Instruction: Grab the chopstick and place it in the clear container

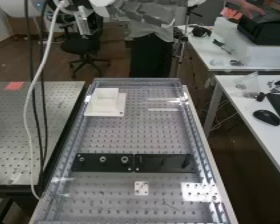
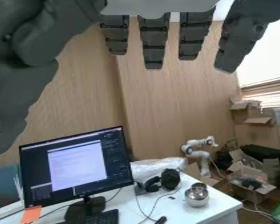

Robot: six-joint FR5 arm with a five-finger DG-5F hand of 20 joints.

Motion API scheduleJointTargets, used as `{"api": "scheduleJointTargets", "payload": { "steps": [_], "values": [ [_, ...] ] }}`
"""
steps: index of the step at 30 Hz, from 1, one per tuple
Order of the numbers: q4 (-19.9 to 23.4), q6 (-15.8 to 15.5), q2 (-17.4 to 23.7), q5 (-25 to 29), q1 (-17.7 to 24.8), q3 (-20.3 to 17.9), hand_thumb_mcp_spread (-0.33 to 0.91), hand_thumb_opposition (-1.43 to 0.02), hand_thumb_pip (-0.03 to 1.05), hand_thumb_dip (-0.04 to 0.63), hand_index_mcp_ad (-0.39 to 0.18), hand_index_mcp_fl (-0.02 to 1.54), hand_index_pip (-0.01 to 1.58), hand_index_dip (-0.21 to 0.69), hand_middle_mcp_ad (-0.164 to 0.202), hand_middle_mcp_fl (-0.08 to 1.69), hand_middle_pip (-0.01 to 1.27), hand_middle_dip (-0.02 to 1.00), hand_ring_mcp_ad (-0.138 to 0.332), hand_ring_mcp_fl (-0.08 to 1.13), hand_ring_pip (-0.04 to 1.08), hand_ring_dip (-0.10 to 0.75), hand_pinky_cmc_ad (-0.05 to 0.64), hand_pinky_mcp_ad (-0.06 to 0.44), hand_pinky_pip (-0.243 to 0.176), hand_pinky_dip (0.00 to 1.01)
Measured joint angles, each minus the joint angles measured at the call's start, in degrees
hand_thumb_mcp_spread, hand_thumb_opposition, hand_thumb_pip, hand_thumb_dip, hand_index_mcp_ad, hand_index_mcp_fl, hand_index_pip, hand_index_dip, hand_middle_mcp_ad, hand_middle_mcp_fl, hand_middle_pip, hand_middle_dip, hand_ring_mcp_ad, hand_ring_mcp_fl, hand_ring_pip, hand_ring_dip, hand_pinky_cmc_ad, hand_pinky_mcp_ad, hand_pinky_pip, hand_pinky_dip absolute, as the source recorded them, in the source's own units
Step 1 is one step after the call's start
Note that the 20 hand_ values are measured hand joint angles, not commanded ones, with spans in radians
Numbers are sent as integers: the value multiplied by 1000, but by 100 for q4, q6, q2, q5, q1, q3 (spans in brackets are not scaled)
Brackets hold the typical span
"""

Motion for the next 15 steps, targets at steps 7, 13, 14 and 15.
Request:
{"api": "scheduleJointTargets", "payload": {
  "steps": [7, 13, 14, 15],
  "values": [
    [26, -6, -12, 49, 31, 3, 38, -724, 513, -24, -87, 16, 72, -14, 93, 54, 145, 70, 175, 3, 84, -37, 398, 314, -157, 236],
    [42, 9, -24, 46, 45, 1, 38, -724, 513, -24, -87, 16, 72, -14, 93, 54, 147, 70, 175, 3, 84, -37, 382, 311, -157, 223],
    [45, 2, -24, 44, 46, -2, 38, -724, 513, -24, -87, 16, 72, -14, 93, 54, 147, 70, 175, 3, 84, -37, 382, 311, -155, 223],
    [51, 0, -25, 25, 48, -4, 38, -724, 513, -24, -87, 16, 72, -14, 89, 51, 147, 70, 175, 3, 84, -33, 382, 311, -155, 223]
  ]
}}
